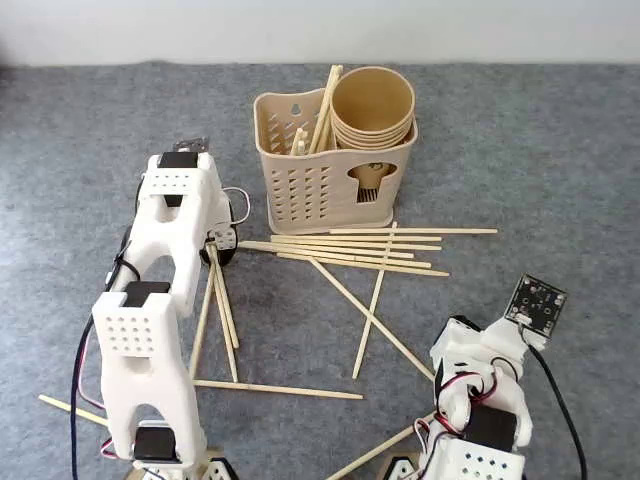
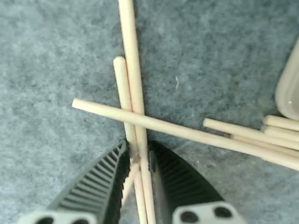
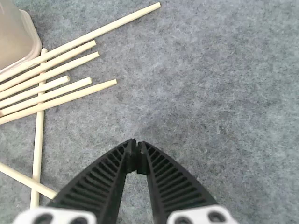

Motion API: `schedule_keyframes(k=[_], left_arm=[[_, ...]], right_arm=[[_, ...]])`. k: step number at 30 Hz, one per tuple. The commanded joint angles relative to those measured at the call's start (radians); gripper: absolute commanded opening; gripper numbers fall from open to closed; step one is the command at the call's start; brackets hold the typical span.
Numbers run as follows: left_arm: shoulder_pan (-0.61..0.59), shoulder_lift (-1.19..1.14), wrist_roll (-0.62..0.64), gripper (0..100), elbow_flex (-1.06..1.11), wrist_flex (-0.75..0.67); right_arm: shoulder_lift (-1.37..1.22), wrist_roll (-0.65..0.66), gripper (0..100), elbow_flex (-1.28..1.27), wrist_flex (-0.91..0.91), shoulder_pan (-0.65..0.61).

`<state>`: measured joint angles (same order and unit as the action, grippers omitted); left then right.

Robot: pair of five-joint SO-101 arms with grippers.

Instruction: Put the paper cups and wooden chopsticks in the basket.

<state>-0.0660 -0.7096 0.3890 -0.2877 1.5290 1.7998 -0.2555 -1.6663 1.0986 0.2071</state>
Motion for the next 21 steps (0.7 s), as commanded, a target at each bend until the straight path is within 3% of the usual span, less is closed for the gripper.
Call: schedule_keyframes(k=[1, 10, 21], left_arm=[[-0.008, 0.003, -0.011, 1, -0.001, 0.012], [-0.008, 0.21, -0.014, 1, 0.001, 0.097], [-0.008, 0.433, -0.014, 1, 0.004, 0.097]], right_arm=[[0.015, -0.005, 0.9, -0.015, -0.001, 0.007], [0.015, -0.005, 0.9, -0.015, -0.001, 0.007], [0.015, -0.005, 0.9, -0.015, 0.001, 0.007]])
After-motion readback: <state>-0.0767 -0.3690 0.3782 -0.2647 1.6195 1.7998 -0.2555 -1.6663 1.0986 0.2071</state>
